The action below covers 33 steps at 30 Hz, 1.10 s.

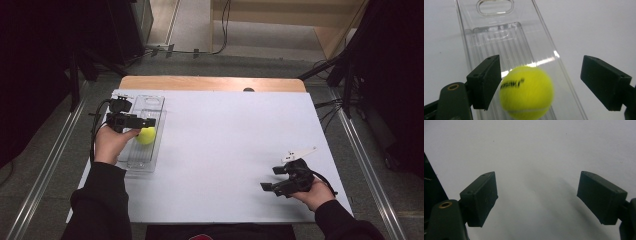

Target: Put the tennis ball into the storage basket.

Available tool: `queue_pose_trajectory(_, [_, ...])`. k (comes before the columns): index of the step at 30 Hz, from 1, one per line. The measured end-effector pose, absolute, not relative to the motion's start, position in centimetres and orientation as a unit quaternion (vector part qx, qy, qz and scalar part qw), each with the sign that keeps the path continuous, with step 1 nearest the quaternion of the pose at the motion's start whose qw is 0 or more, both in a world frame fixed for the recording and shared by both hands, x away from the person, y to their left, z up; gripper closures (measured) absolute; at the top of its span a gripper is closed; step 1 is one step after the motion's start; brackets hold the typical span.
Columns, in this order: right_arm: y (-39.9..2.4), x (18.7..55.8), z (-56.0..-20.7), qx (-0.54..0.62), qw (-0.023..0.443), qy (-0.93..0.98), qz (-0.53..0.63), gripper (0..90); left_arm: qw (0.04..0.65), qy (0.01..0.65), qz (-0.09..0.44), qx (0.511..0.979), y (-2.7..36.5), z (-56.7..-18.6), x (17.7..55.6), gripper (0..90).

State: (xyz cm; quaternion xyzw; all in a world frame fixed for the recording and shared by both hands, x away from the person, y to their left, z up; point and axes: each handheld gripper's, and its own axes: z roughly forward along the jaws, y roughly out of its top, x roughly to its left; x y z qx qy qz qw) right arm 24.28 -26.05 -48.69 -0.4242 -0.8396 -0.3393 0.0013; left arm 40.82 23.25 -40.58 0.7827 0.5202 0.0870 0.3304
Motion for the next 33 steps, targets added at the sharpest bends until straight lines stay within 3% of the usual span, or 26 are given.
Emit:
queue_pose_trajectory(16, [-26.1,24.3,-48.7,-0.422,0.001,-0.841,-0.34,14.6,0.34,0.503,0.091,0.79,22.5,-37.7,39.9,14.8])
queue_pose_trajectory(33, [-26.1,24.3,-48.7,-0.424,-0.001,-0.839,-0.341,14.6,0.348,0.468,0.068,0.81,20.2,-37.7,39.6,15.1])
